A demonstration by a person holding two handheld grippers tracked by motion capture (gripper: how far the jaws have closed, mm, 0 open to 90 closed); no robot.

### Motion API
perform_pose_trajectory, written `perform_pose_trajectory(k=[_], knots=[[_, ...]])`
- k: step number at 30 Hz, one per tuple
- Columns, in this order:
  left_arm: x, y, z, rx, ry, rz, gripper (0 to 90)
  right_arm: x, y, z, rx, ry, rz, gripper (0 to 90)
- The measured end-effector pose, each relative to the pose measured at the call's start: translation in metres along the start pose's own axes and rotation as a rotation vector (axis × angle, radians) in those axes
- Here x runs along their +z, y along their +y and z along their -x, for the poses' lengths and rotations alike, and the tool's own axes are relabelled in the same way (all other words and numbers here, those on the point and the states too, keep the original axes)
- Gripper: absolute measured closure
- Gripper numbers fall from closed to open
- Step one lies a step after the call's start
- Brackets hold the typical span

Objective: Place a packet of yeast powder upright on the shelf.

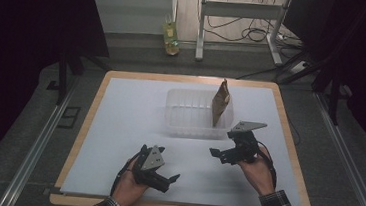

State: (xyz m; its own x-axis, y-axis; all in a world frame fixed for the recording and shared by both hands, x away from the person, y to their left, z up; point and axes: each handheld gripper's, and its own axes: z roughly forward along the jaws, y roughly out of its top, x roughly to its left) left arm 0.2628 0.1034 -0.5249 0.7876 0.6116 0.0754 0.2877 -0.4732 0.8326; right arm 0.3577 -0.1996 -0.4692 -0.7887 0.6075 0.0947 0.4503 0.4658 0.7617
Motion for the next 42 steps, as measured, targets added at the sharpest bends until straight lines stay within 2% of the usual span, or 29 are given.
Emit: perform_pose_trajectory(k=[11, 18, 27, 42], knots=[[0.001, 0.000, 0.000, -0.001, -0.001, -0.002, 0.6, 0.000, -0.012, -0.009, -0.029, -0.013, -0.018, 3.1], [0.001, 0.000, -0.001, -0.003, -0.001, -0.003, 0.7, -0.003, -0.018, -0.012, -0.031, -0.018, -0.020, 3.1], [0.001, 0.000, -0.001, 0.000, 0.003, -0.008, 0.7, -0.015, -0.026, -0.013, -0.049, -0.040, -0.014, 3.1], [0.000, 0.000, -0.002, -0.005, 0.004, -0.011, 0.9, -0.037, -0.045, -0.011, -0.040, -0.076, 0.002, 2.8]])
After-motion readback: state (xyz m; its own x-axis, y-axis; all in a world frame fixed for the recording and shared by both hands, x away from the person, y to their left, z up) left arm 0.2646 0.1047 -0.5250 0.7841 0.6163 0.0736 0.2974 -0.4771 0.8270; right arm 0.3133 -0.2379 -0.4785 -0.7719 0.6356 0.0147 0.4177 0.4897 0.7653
